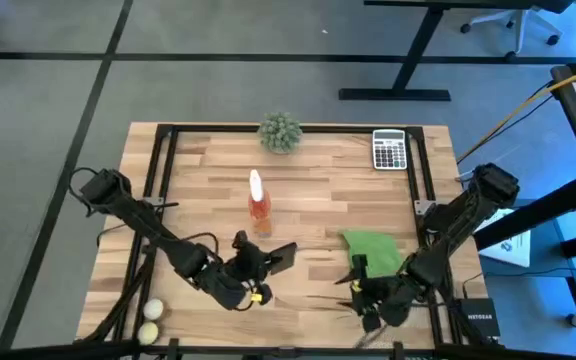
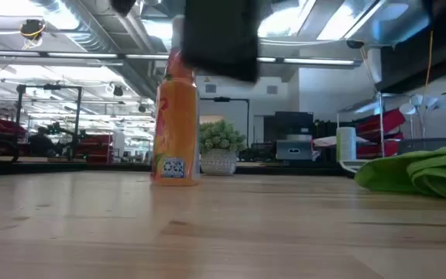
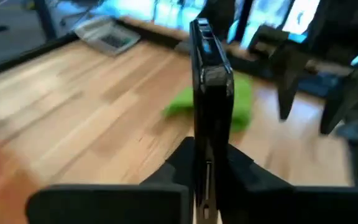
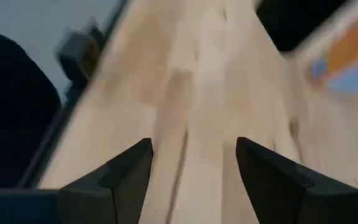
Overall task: Apply microfiber cloth
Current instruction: Spray the back of the black cellphone using the orange spray cleaning bottle
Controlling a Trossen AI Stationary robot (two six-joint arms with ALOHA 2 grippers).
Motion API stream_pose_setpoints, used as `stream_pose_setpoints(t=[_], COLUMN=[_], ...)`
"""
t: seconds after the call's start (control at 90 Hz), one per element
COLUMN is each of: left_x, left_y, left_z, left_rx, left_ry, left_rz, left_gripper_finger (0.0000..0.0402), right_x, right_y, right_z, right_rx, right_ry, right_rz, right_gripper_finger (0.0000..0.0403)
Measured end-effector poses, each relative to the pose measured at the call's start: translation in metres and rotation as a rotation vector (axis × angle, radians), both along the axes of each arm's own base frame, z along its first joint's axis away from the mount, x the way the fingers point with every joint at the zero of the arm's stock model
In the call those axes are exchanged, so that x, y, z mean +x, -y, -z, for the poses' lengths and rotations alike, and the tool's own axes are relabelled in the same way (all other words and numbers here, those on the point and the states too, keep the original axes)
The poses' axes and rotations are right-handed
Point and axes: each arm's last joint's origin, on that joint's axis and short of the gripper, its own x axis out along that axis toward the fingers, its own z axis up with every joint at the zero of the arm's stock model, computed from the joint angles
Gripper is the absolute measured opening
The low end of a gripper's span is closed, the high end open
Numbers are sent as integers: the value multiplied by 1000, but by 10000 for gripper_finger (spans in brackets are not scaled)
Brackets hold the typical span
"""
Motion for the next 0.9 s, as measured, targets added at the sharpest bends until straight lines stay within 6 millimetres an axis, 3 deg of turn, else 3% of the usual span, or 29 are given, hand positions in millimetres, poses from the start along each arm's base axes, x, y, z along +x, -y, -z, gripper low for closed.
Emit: stream_pose_setpoints(t=[0.111, 0.222, 0.456, 0.689, 0.9], left_x=[-20, -46, -86, -124, -132], left_y=[10, 17, 2, -35, -60], left_z=[1, -11, -33, -44, -51], left_rx=[-17, -42, -60, -41, -40], left_ry=[2, 45, 17, -58, -98], left_rz=[-39, -66, -88, -223, -339], left_gripper_finger=[14, 14, 15, 15, 15], right_x=[17, 45, 100, 116, 121], right_y=[20, 53, 141, 212, 243], right_z=[0, -2, -17, -34, -45], right_rx=[-64, -97, 126, 291, 328], right_ry=[13, 22, 117, 286, 430], right_rz=[77, 115, 38, -32, -123], right_gripper_finger=[216, 216, 216, 226, 292])
